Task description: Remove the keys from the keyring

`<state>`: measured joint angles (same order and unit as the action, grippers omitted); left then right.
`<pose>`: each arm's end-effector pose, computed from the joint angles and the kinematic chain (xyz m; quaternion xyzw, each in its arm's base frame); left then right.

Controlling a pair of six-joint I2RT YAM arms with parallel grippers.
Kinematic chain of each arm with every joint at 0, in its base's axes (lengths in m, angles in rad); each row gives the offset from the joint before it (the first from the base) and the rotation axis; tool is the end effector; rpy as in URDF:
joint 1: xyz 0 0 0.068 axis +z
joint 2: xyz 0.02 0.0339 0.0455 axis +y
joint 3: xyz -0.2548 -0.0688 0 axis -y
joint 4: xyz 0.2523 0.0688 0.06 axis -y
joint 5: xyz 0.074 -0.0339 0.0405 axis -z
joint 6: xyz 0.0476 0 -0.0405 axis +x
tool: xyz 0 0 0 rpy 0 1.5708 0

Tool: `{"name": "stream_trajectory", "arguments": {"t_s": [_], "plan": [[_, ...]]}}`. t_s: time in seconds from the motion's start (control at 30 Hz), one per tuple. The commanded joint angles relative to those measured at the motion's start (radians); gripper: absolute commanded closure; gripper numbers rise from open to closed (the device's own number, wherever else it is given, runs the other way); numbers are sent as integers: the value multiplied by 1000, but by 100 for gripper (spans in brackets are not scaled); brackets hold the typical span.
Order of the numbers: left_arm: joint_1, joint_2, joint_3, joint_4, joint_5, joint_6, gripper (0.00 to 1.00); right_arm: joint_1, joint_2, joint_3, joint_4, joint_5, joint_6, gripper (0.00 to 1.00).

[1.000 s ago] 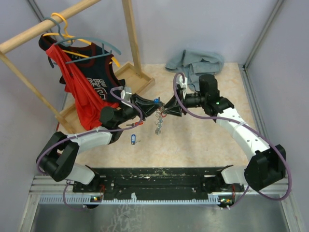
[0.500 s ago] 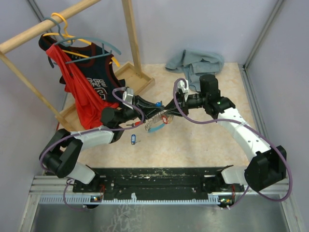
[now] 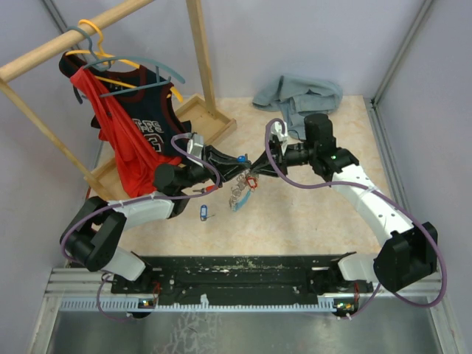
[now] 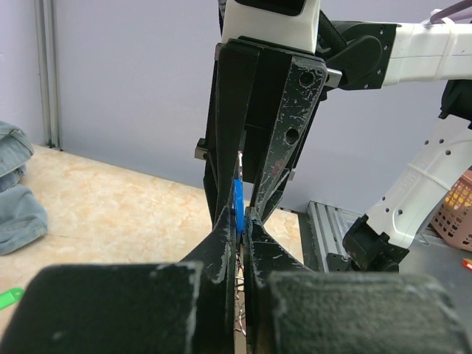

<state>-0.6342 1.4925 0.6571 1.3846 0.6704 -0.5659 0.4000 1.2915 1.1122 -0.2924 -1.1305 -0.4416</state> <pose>0.2312 -0.2068 0.2788 0.3026 0.4516 -0.5979 0.5891 0.2528 0.1536 0.3296 -0.5495 0.5430 0.4475 0.4505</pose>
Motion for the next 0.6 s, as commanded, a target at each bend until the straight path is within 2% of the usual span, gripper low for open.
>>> {"name": "stream_trajectory", "arguments": {"t_s": [0.0, 0.27, 0.57], "plan": [[-1, -17, 22, 74, -12, 1, 100, 16, -17, -3, 41, -19, 18, 86], [-1, -18, 17, 89, -9, 1, 100, 17, -14, -2, 33, -47, 13, 100], [26, -40, -40, 126, -8, 0, 100, 7, -23, 33, -11, -41, 7, 100]]}}
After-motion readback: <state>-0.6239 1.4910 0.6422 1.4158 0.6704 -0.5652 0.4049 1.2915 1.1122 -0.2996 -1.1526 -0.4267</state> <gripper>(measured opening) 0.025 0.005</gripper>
